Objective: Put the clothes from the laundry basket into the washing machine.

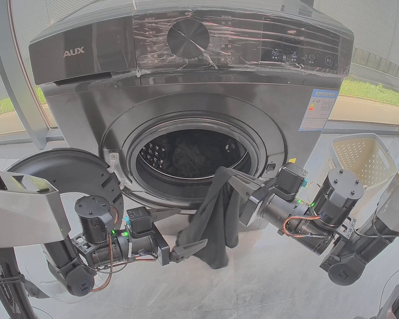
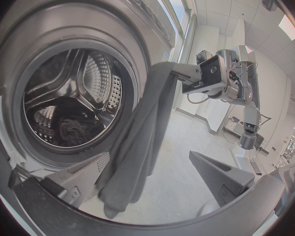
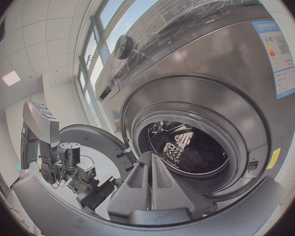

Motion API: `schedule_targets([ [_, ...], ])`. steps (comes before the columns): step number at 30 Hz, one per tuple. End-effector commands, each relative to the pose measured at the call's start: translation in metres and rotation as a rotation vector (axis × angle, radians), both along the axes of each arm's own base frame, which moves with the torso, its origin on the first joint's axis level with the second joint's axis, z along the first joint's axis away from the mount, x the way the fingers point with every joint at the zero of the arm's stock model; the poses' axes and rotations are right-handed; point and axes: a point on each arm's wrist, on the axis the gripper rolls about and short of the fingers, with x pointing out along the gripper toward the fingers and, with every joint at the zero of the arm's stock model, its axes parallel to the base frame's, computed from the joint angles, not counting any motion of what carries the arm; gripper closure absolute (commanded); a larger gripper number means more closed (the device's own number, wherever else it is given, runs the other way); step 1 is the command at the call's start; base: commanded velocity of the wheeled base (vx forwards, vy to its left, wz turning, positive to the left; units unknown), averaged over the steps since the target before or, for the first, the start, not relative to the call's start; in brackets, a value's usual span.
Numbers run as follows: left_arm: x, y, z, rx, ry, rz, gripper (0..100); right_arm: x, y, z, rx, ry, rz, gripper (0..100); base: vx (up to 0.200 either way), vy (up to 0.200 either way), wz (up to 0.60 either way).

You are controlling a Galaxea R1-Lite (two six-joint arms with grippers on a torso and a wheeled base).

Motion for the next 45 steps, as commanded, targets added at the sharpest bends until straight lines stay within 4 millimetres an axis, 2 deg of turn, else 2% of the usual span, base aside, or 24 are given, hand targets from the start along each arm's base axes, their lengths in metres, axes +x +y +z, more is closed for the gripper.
schedule_targets([
  [1, 0.008, -0.011, -0.014, 0.010, 0.016, -0.017, 0, 0.001, 0.012, -0.002, -0.001, 0.002, 0.024, 100, 0.000, 0.000, 0.00],
  [8, 0.025, -0.019, -0.024, 0.012, 0.002, 0.032, 0, -0.003, 0.024, 0.007, 0.025, -0.027, 0.061, 100, 0.000, 0.000, 0.00],
  [13, 0.045, -0.028, -0.034, 0.004, -0.021, 0.074, 0, -0.013, 0.034, 0.007, 0.030, -0.029, 0.099, 100, 0.000, 0.000, 0.00],
  [19, 0.071, -0.037, -0.053, -0.001, -0.040, 0.150, 0, -0.018, 0.035, 0.009, 0.037, -0.026, 0.088, 100, 0.000, 0.000, 0.00],
  [20, 0.074, -0.039, -0.054, -0.005, -0.047, 0.157, 100, -0.020, 0.036, 0.009, 0.038, -0.025, 0.092, 100, 0.000, 0.000, 0.00],
  [26, 0.090, -0.048, -0.051, -0.044, -0.090, 0.184, 100, -0.024, 0.028, 0.010, 0.034, -0.015, 0.081, 100, 0.000, 0.000, 0.00],
  [31, 0.098, -0.038, -0.046, -0.058, -0.105, 0.247, 100, -0.031, 0.016, 0.005, 0.006, 0.013, 0.075, 100, 0.000, 0.000, 0.00],
  [34, 0.106, -0.026, -0.036, -0.080, -0.118, 0.319, 100, -0.041, -0.001, -0.011, -0.064, 0.078, 0.065, 100, 0.000, 0.000, 0.00],
  [36, 0.104, -0.021, -0.021, -0.101, -0.135, 0.344, 100, -0.045, -0.013, -0.026, -0.117, 0.131, 0.050, 100, 0.000, 0.000, 0.00],
  [39, 0.093, -0.016, 0.002, -0.131, -0.152, 0.342, 100, -0.054, -0.026, -0.046, -0.193, 0.209, 0.039, 100, 0.000, 0.000, 0.00],
  [40, 0.093, -0.016, 0.002, -0.131, -0.152, 0.342, 100, -0.054, -0.026, -0.046, -0.193, 0.209, 0.039, 100, 0.000, 0.000, 0.00],
  [41, 0.081, -0.015, 0.021, -0.165, -0.161, 0.332, 100, -0.057, -0.030, -0.055, -0.225, 0.241, 0.035, 100, 0.000, 0.000, 0.00],
  [45, 0.047, -0.011, 0.053, -0.216, -0.154, 0.299, 100, -0.057, -0.029, -0.059, -0.231, 0.249, 0.035, 100, 0.000, 0.000, 0.00],
])
